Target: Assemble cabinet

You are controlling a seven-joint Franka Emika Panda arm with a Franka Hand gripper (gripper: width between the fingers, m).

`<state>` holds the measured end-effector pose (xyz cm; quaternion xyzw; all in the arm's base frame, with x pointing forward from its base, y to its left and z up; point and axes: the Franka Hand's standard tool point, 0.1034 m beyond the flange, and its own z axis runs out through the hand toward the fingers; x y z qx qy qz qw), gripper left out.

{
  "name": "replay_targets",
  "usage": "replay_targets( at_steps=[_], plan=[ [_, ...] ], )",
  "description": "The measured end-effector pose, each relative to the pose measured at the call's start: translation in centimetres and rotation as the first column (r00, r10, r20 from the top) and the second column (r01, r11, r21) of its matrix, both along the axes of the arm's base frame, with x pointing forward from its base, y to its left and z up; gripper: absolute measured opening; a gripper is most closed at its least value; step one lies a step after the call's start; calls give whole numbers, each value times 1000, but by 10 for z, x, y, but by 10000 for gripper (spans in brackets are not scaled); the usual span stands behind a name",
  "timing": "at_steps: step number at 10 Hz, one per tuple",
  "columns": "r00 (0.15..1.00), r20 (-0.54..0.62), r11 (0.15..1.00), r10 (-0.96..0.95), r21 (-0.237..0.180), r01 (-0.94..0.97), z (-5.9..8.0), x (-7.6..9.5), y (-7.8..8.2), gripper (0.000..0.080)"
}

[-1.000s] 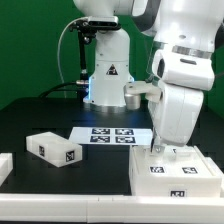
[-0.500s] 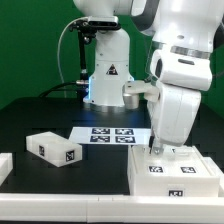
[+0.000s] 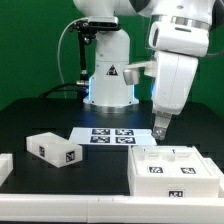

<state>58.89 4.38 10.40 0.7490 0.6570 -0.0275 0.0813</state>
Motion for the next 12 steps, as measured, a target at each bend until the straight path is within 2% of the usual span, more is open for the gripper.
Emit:
replay_targets(
  at_steps=[4, 6, 7, 9, 10, 11, 12],
  plan=[
    [999, 10, 999, -46, 7, 46, 0, -1, -1, 798],
    [956, 57, 957, -288, 54, 285, 2, -23, 0, 797],
    [909, 67, 910, -411, 78, 406, -1, -32, 2, 797],
    [911, 84, 913, -404, 89, 397, -1, -26, -8, 797],
    [855, 89, 858, -511, 107, 502, -1, -27, -6, 797],
    [839, 91, 843, -536, 112, 527, -1, -27, -5, 797],
    [773, 95, 778, -627, 136, 614, -2, -27, -5, 797]
  ],
)
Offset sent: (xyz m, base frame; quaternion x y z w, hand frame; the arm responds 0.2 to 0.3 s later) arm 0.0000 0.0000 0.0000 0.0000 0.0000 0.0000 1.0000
